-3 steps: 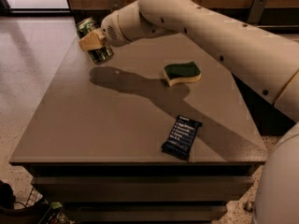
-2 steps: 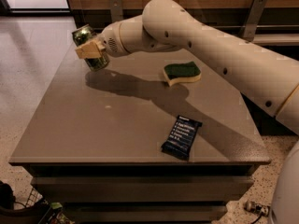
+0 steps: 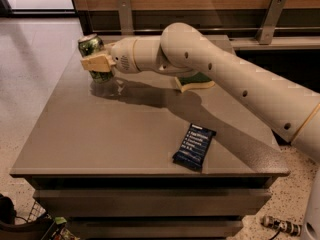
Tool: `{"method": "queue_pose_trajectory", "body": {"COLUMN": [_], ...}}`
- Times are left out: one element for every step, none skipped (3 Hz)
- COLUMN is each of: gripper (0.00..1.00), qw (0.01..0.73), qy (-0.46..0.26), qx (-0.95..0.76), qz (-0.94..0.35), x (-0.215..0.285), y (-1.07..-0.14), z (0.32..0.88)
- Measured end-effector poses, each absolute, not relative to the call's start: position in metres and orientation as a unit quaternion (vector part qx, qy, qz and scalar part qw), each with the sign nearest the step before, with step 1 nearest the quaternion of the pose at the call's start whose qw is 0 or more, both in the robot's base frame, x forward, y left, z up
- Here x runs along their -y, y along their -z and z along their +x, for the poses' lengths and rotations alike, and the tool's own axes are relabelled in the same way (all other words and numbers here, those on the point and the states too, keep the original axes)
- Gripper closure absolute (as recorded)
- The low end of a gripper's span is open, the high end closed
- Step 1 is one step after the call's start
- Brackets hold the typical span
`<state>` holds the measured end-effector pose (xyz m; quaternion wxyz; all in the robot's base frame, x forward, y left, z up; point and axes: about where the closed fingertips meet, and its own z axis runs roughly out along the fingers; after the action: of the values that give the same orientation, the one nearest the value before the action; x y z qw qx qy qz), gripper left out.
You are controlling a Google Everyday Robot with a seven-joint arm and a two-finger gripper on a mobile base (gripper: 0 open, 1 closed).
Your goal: Place green can upright
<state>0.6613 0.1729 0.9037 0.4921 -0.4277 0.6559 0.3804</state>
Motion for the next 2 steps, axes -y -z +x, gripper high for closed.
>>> {"method": "queue_pose_trajectory", "body": {"gripper": [1.00,1.00], "qw": [0.498,0.499], "qy": [-0.418,-0.430], "qx": [-0.638,-0.632], "qz": [-0.413,-0.408], "x": [-0.1763,-0.1785], "y": [-0.8879,-0.8784], "z": [0.6640,0.6634]}}
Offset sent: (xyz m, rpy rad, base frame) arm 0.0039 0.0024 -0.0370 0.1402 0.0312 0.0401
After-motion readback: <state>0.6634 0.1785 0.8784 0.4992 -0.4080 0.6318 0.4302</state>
